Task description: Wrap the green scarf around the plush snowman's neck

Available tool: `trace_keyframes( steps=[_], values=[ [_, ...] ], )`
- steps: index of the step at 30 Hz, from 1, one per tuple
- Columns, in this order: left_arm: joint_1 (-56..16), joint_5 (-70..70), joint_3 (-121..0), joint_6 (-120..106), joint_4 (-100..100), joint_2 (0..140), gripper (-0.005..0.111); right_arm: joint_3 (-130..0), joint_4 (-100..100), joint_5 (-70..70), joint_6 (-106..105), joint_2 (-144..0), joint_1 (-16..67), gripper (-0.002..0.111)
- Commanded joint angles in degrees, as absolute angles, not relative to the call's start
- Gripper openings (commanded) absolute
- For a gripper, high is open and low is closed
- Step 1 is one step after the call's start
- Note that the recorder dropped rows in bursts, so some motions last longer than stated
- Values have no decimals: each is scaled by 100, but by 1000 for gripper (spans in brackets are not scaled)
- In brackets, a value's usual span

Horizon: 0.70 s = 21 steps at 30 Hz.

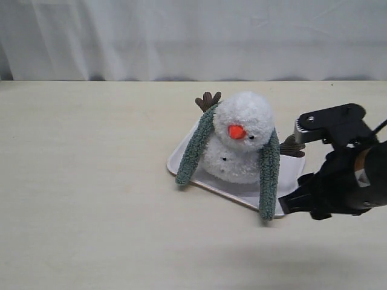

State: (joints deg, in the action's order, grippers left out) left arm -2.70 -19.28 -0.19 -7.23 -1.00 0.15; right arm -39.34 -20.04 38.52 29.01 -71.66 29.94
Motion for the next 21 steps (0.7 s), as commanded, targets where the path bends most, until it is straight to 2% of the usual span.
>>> trace_keyframes(
  steps=[1,6,21],
  values=[
    [-261,-1852,0,-723,-83,0,0,-3924,-2018,4082,2759,-6123,3012,31],
    [-261,-1852,0,-723,-83,0,0,-3924,-2018,4035,2597,-4998,3012,4],
    [-261,-1852,0,-723,-83,0,0,-3924,-2018,4050,2529,-2253,3012,4]
  ],
)
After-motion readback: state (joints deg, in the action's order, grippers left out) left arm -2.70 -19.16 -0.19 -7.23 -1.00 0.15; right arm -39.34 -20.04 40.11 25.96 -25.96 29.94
